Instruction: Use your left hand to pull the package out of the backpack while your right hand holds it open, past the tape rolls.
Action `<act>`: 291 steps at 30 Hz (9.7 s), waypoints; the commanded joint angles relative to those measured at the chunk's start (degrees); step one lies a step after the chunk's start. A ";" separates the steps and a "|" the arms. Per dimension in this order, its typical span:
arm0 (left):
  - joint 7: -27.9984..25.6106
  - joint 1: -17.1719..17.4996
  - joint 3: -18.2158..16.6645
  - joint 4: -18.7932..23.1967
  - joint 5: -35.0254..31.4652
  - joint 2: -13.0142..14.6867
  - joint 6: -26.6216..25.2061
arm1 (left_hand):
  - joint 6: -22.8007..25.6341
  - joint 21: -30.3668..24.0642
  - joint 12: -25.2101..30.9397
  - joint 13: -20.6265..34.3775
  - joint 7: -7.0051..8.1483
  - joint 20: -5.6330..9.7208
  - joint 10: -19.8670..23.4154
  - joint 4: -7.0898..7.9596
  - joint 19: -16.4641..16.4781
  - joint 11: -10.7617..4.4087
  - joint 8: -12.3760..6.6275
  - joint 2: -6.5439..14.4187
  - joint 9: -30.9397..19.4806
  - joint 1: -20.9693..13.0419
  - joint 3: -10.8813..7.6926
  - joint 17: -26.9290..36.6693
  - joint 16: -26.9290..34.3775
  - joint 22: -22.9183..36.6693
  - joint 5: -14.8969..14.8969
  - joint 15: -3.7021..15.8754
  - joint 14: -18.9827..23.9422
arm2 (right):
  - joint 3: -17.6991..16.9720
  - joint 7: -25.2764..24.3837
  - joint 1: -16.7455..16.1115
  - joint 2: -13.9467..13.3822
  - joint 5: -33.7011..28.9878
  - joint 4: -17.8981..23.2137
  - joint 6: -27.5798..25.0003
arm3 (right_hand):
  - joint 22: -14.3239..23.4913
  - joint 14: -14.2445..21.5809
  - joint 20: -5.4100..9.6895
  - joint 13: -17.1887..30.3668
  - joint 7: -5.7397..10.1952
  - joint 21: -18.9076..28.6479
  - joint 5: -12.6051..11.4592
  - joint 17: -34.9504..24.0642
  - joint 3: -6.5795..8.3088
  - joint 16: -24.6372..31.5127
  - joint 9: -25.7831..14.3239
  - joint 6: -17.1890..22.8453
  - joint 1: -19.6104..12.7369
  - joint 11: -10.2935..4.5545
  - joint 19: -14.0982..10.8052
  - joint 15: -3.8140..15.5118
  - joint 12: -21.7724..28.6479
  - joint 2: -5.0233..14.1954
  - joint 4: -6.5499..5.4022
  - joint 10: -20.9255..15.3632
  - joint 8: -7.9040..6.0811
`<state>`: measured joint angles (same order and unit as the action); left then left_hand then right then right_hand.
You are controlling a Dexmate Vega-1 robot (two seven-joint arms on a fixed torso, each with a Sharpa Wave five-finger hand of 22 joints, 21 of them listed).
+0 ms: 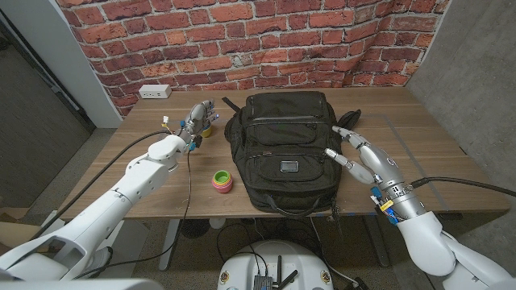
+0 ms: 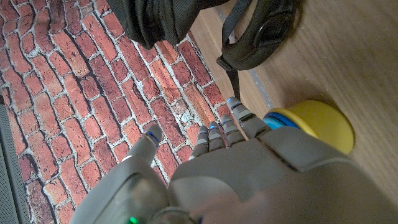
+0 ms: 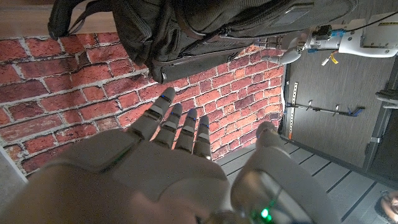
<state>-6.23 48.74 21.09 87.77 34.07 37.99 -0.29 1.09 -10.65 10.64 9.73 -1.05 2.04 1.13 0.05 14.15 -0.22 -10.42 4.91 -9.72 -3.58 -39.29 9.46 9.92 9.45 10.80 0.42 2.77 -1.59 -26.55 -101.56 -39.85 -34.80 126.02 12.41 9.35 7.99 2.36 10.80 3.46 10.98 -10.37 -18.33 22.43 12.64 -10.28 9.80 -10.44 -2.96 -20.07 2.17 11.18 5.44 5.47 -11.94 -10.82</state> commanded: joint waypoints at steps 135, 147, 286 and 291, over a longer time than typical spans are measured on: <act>-2.05 4.39 -1.59 0.98 0.57 -0.18 3.14 | 1.84 -0.36 0.34 0.32 0.13 2.22 1.55 -0.51 1.40 -0.29 -0.13 3.56 -0.32 0.70 -1.03 0.32 0.29 0.26 -0.13 0.16 1.63 | 22.41 -6.64 0.94 -11.42 -37.65 6.07 -41.58 | 0.91 18.68 7.29 0.40 6.43 3.44 -0.14 0.97 0.75 11.55 -0.24 18.27 -32.51 -6.12 -14.68 10.06 2.65 -1.06 3.87 -20.61 -8.60; -1.90 4.43 -1.37 0.78 0.61 -0.50 3.31 | 1.89 -0.36 0.33 0.32 0.08 2.20 1.61 -0.52 1.45 -0.31 -0.11 3.56 -0.32 0.74 -1.10 0.32 0.28 0.26 -0.13 0.18 1.66 | 24.09 -8.50 3.64 -11.10 -37.08 5.10 -41.90 | 1.33 23.97 8.06 0.50 6.34 4.97 -0.16 -1.03 0.43 14.75 -0.10 22.86 -34.62 -6.85 -18.60 10.27 3.46 1.00 3.96 -26.33 -8.87; 5.93 7.48 -2.28 2.87 -5.04 6.69 11.88 | 11.30 -1.04 1.18 0.29 1.50 2.46 9.75 -9.44 7.44 -2.24 -1.08 3.13 -0.27 -5.98 -3.34 -0.04 0.56 0.27 -0.94 2.58 8.83 | 23.75 15.87 29.84 -3.45 -5.46 20.25 -60.82 | 3.04 44.50 9.97 1.50 3.95 14.79 -0.23 -1.06 6.42 13.20 -0.48 44.95 -36.87 -6.94 -26.40 10.32 3.56 3.95 4.01 -48.20 -9.04; 5.92 8.44 -2.60 3.73 -4.89 7.12 12.04 | 12.11 -1.00 1.11 0.29 1.89 2.50 9.98 -9.80 7.62 -2.28 -1.20 3.04 -0.28 -6.48 -3.31 -0.04 0.52 0.27 -0.93 2.72 9.06 | 24.41 16.33 32.17 -3.73 -3.77 19.73 -61.99 | 3.04 44.66 9.98 1.57 3.92 14.94 -0.25 -1.15 6.42 13.22 -0.50 45.10 -36.94 -7.04 -26.38 10.39 3.46 3.94 4.02 -48.11 -8.97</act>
<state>-1.24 55.78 18.86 90.12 29.58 44.00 10.70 12.26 -11.55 11.47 9.72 0.69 2.35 10.54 -9.36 21.22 -2.47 -11.29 7.70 -9.72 -9.24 -42.52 9.34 10.15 9.45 9.92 2.34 11.28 22.04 -10.89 -74.06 -42.81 -41.41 146.24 -46.97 12.12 52.15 5.22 12.15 7.37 25.64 -10.41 -19.30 28.50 25.91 -10.22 54.40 -47.01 -9.82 -45.86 7.17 14.80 8.97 9.55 -59.77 -19.89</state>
